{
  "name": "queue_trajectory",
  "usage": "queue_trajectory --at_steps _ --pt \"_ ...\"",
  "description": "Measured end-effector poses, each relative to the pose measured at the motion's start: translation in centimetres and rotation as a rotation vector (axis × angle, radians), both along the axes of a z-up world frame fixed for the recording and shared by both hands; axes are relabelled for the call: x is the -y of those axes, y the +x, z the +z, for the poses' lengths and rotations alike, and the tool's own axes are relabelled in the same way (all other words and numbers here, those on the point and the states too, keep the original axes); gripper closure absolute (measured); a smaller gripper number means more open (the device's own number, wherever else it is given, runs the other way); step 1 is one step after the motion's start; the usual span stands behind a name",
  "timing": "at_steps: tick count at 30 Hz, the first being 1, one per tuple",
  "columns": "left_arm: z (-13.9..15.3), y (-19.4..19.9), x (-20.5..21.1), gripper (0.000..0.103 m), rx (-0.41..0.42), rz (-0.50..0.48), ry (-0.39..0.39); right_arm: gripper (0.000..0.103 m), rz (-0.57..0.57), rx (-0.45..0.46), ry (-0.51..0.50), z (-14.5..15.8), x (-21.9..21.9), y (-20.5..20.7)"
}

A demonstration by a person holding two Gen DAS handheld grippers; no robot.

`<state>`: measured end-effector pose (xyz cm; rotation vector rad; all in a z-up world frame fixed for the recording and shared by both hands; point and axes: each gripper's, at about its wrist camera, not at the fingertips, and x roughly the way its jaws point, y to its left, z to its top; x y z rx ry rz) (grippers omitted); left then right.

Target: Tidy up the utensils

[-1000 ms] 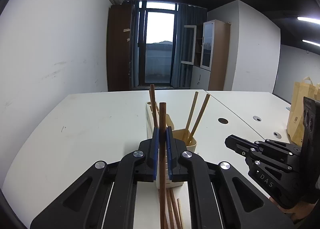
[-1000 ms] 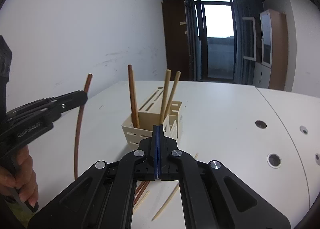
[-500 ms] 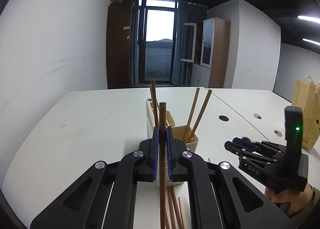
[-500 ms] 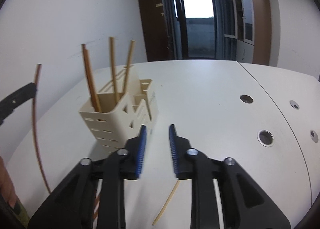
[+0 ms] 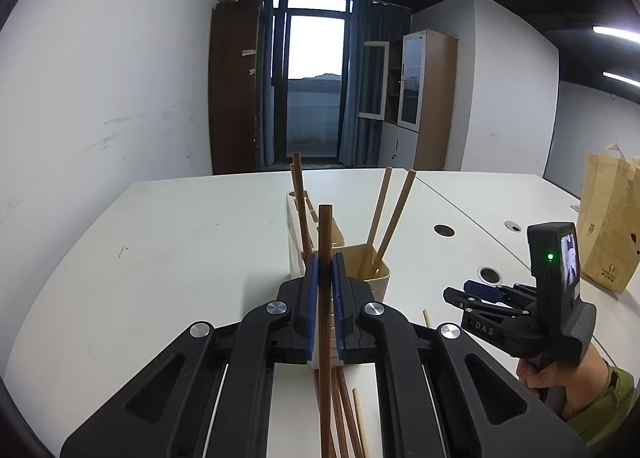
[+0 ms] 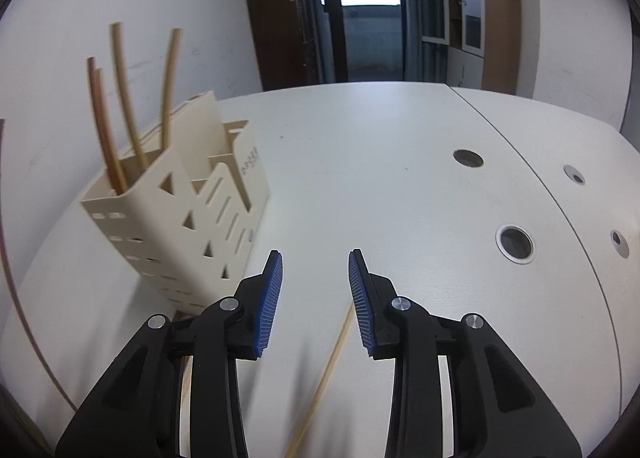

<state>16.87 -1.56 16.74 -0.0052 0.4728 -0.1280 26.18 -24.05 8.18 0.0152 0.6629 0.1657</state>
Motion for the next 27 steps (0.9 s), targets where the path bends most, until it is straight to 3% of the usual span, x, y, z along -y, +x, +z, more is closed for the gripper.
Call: queue_trajectory --at_steps 3,22,27 --pt "0.1 0.0 -0.1 0.096 0.003 -0.002 0.002 0.063 -0.021 -0.044 0.018 -0.7 0.7 0.9" --pt "1.8 -0.2 -0.3 0.096 0.057 -0.015 0.007 0.063 -0.072 -0.252 -0.025 -6.2 0.5 6.4" --pt "2.3 -0.4 -0.6 0.096 0.076 -0.023 0.007 0.064 -0.097 -0.267 -0.058 -7.0 0.7 7.2"
